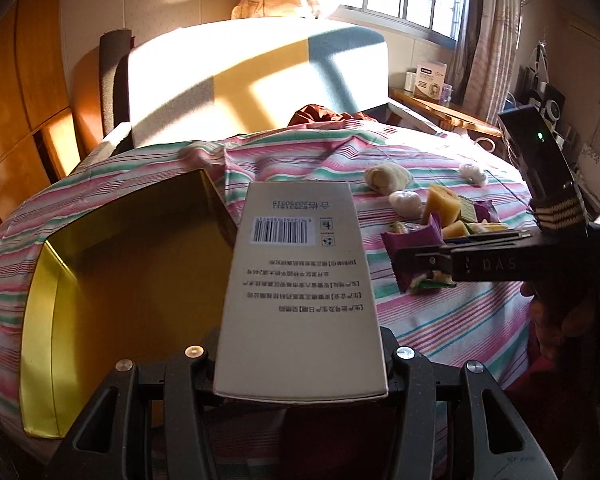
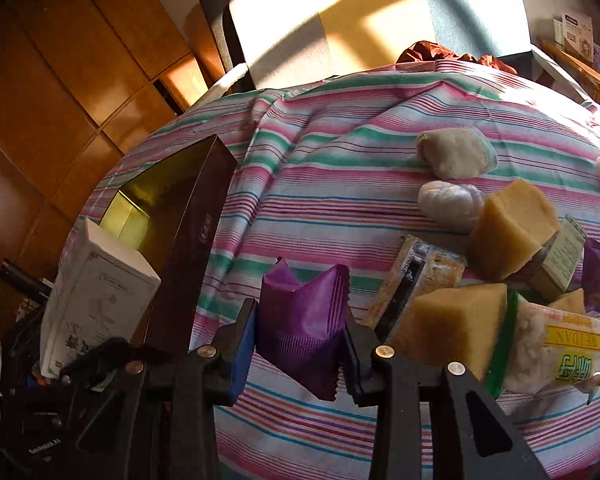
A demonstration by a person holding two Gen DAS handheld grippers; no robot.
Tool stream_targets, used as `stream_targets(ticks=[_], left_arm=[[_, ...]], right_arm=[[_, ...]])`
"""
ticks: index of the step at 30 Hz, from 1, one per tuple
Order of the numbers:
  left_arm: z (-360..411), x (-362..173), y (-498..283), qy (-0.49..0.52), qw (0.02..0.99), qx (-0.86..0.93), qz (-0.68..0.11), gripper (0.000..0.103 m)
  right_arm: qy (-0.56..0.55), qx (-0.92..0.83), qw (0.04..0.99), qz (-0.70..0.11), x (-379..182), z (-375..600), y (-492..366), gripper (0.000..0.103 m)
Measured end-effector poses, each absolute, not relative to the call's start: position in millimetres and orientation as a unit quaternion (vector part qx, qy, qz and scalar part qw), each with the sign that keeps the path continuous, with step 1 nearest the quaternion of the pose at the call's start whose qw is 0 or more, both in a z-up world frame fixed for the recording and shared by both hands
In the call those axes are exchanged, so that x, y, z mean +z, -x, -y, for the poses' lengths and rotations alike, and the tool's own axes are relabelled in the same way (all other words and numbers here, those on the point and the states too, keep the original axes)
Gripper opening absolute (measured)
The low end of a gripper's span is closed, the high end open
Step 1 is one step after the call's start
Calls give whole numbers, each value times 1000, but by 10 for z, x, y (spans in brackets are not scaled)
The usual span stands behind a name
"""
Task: Organize objects
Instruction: 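Lower the white box into the gold tray and open the left gripper while the right carries the purple packet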
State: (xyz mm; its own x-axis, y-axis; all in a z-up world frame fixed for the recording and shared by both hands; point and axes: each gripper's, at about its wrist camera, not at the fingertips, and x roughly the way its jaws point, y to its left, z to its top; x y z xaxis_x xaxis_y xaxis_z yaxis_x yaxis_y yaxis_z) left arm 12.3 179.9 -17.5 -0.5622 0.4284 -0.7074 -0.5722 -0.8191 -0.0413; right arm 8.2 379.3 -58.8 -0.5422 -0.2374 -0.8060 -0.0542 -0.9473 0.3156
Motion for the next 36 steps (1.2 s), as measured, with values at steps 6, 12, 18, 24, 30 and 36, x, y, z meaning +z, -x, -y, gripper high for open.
stream_targets(ticks=[6,12,18,24,30,36], left_arm=[[-1449,-174,21,379,222,894,-92,51],[-1168,-193,149,387,174,902,-84,51],[-882,-268,315,397,140,904,-72,51],[-550,-348,525,406,98,907,-59,51],[-404,-417,689,416,78,904,-54,51],[-323,-548,993,460,83,884,-31,51]], right_arm=[[-506,-852,54,126,-737,-3664,-42,37],[-532,-839,52,102,-864,-3573,-13,37],[-536,-836,46,110,-895,-3594,-11,37],[-536,-836,36,114,-910,-3582,5,37],[-535,-836,35,114,-907,-3578,13,37],[-533,-838,31,111,-911,-3576,43,37]])
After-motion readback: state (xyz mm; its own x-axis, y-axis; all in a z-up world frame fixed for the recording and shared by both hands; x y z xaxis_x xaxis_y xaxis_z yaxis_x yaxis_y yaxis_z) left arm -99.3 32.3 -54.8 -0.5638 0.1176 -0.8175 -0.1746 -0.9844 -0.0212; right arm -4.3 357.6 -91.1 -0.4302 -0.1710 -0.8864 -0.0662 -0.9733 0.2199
